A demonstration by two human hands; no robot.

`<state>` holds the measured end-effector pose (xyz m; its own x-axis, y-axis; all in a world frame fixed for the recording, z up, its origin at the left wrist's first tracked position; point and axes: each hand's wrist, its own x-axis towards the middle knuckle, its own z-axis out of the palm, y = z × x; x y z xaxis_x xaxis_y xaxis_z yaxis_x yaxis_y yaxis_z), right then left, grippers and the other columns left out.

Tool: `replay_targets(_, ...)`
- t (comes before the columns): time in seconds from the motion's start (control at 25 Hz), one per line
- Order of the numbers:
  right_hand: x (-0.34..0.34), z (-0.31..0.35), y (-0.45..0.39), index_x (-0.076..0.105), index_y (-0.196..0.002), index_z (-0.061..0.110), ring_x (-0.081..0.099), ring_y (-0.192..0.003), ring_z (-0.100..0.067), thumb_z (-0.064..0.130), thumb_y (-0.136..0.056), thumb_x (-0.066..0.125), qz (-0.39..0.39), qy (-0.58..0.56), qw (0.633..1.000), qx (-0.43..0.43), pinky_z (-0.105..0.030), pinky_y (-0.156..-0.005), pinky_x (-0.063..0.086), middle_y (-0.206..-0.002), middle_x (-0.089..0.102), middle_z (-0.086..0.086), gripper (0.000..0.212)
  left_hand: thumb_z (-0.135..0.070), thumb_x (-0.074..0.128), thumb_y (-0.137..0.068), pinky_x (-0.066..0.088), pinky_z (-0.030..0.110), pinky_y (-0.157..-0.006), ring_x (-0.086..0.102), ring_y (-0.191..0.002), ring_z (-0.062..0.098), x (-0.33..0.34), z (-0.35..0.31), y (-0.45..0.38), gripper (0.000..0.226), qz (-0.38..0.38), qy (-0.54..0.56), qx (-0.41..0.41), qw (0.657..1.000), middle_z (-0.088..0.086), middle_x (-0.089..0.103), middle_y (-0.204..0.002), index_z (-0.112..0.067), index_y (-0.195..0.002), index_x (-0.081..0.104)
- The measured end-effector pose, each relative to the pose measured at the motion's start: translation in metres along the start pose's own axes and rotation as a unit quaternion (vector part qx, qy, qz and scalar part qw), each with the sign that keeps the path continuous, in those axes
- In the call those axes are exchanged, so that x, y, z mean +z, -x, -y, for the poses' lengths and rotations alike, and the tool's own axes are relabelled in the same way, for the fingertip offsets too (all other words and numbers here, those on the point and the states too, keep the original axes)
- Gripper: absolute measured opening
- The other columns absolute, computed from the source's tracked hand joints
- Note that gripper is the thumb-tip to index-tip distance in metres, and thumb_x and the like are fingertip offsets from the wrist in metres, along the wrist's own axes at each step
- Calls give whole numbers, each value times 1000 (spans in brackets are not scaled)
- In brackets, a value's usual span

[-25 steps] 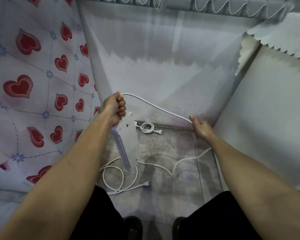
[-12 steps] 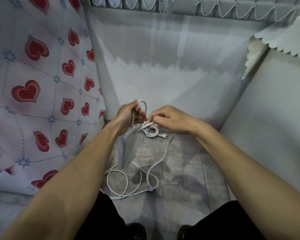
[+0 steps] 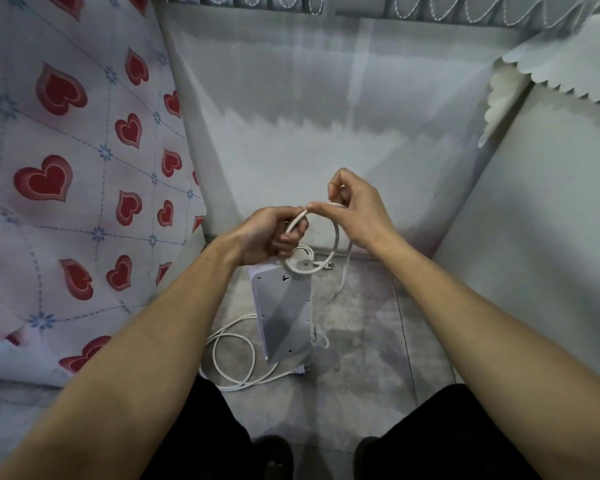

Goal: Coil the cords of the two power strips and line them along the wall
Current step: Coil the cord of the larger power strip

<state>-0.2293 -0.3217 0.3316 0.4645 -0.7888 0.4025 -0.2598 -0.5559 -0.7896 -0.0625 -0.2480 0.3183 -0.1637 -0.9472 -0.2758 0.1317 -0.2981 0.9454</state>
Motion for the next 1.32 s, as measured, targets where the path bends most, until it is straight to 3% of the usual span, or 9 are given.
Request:
replay_targets(0.2, -11, -12, -2, 49, -68, 17, 26, -47, -7, 41, -68, 83, -19, -55, 998, 40, -23, -47, 25, -51, 36, 8, 42, -32, 31, -100, 17, 19, -37, 9, -40, 7, 3, -5, 0, 37, 47, 64, -8, 997, -10, 24, -43, -18, -68, 40)
replay_targets(0.44, -27, -59, 16, 44, -49, 21, 38, -45, -14, 63, -80, 60, 62, -66, 971, 221, -23, -49, 35, -48, 40, 4, 55, -32, 32, -102, 14, 19, -37, 6, -44, 9, -9, -7, 3, 38, 15, 149, 41, 988, -11, 26, -42, -20, -66, 36)
replay_targets(0.6, -48, -92, 40, 49, -58, 22, 38, -50, -12, 59, -73, 65, 126, -100, 949, 273, -26, -54, 29, -54, 43, 3, 43, -32, 34, -101, 11, 19, -39, 5, -44, 8, -31, -4, 8, 40, -23, 224, 71, 972, -10, 25, -42, -21, -63, 40)
replay_targets(0.72, -63, -108, 54, 60, -69, 15, 48, -57, -13, 55, -82, 61, 143, -42, 938, 314, -25, -60, 38, -61, 54, 0, 42, -31, 34, -101, 13, 18, -37, 6, -41, 8, -45, -2, 11, 40, -63, 250, 91, 962, -10, 25, -41, -21, -63, 39)
replay_targets(0.88, -78, -125, 58, 68, -74, 7, 48, -61, -15, 48, -89, 58, 68, 0, 948, 311, -22, -58, 41, -68, 57, -6, 44, -31, 31, -103, 17, 18, -34, 21, -31, 4, -70, 1, 18, 39, -120, 283, 118, 944, -10, 25, -41, -21, -65, 38)
replay_targets(1.0, -87, -128, 50, 66, -66, 15, 40, -57, -14, 32, -94, 58, 11, 55, 961, 270, -19, -49, 34, -59, 49, -3, 33, -32, 28, -103, 17, 18, -34, 21, -31, 4, -77, 3, 22, 39, -139, 279, 122, 942, -10, 25, -41, -22, -67, 37)
replay_targets(1.08, -83, -119, 36, 60, -54, 24, 42, -54, -13, 24, -91, 64, 66, 138, 967, 205, -25, -51, 33, -53, 49, 3, 36, -32, 28, -103, 17, 18, -35, 21, -32, 4, -76, 1, 20, 38, -147, 264, 125, 945, -10, 25, -41, -22, -67, 37)
replay_targets(1.2, -54, -85, 16, 62, -57, 26, 53, -61, -16, 31, -82, 72, 241, 256, 929, 114, -34, -61, 42, -62, 61, -1, 28, -33, 27, -104, 17, 19, -38, 20, -33, 4, -72, 0, 15, 39, -167, 240, 130, 947, -10, 24, -42, -21, -68, 37)
replay_targets(1.32, -21, -31, 10, 69, -60, 25, 42, -54, -7, 31, -77, 77, 353, 158, 920, 65, -27, -54, 32, -53, 52, 8, 20, -35, 28, -104, 17, 19, -42, 22, -37, 6, -67, 1, 15, 39, -184, 216, 125, 951, -9, 26, -44, -21, -68, 38)
